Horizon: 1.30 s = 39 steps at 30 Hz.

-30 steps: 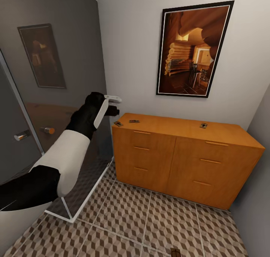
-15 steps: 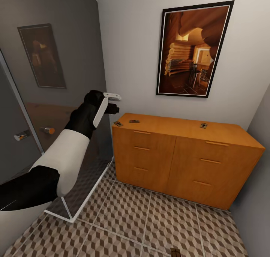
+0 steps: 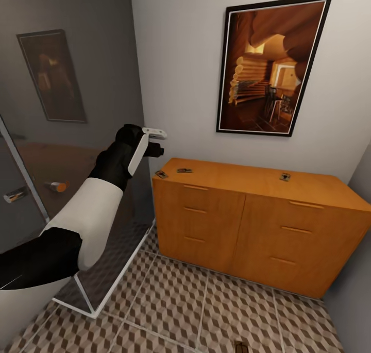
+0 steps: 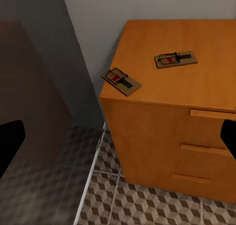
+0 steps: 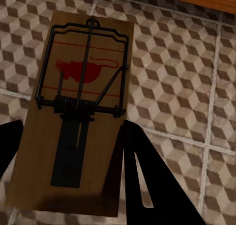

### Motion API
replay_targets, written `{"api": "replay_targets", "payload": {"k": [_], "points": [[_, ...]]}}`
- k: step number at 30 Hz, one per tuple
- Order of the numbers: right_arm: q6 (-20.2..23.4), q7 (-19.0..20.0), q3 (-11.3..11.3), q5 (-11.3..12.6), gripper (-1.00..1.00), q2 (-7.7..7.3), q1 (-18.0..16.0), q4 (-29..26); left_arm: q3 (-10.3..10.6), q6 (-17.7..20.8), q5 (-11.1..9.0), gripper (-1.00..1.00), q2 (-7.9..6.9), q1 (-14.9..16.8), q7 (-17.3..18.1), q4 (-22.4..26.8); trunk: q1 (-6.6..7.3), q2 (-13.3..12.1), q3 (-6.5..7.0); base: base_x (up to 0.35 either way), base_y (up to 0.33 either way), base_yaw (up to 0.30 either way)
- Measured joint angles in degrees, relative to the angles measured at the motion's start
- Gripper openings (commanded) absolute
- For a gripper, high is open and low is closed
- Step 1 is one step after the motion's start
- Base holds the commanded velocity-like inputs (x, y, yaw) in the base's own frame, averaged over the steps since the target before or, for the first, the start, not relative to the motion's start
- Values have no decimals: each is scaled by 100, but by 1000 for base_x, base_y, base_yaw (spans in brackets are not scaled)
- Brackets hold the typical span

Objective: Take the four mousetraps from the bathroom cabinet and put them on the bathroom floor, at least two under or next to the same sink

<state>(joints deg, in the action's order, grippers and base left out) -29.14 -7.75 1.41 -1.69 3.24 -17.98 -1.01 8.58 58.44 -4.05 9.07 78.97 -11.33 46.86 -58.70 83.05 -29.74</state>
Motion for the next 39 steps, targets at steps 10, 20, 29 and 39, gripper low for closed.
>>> {"api": "replay_targets", "payload": {"k": [10,20,29,39], "points": [[3,0,0,0,-100,0,1,-1,0,-1,0,100,0,0,0,-5,-1,0,6,286,0,-21],[3,2,1,-1,-100,0,1,-1,33,-2,1,100,1,-4,1,-15,-3,0,69,76,0,-145],[3,0,1,0,-100,0,1,-1,36,-2,2,100,-1,-8,0,-22,-3,0,135,2,0,-146],[3,-1,-7,0,-100,-4,0,0,37,0,0,100,-8,-16,0,-23,-3,0,163,23,11,-41]]}}
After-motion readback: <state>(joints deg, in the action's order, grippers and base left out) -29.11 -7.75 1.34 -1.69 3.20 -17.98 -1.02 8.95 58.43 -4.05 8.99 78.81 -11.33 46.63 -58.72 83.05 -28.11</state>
